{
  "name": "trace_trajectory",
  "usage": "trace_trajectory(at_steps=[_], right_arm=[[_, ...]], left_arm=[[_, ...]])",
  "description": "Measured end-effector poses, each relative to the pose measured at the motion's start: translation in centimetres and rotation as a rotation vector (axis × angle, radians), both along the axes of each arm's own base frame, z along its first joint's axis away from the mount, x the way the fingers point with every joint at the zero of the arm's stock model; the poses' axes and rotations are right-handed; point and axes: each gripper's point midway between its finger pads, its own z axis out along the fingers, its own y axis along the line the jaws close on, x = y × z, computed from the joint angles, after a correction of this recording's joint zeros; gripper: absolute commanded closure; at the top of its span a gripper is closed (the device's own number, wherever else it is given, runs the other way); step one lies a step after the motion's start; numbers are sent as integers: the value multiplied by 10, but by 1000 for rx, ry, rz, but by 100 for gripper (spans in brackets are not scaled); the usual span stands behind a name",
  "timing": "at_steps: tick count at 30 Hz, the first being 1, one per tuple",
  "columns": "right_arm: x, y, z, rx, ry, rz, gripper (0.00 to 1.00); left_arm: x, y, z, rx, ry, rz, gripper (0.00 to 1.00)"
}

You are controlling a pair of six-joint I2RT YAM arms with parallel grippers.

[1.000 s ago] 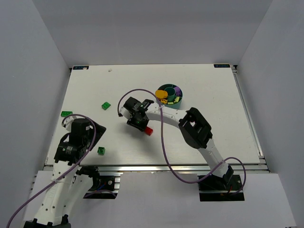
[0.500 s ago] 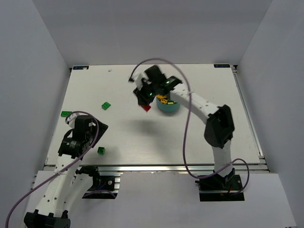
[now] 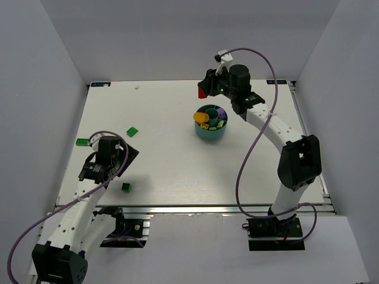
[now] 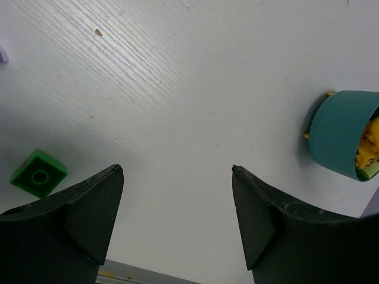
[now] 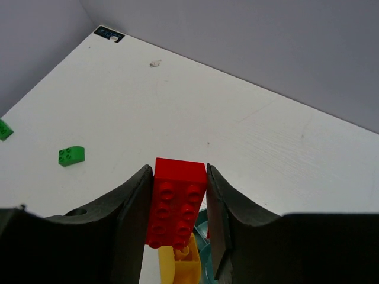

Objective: Sort the legos into containers by color

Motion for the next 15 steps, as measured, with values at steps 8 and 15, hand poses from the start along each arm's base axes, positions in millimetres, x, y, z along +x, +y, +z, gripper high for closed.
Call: trace_trajectory(at_steps=[8, 15], right_arm=[[32, -4, -45, 36, 81, -116, 100], [52, -16, -64, 28, 77, -169, 100]], left_arm=[[2, -1, -7, 8, 26, -9, 17], [3, -1, -6, 2, 23, -5, 17]])
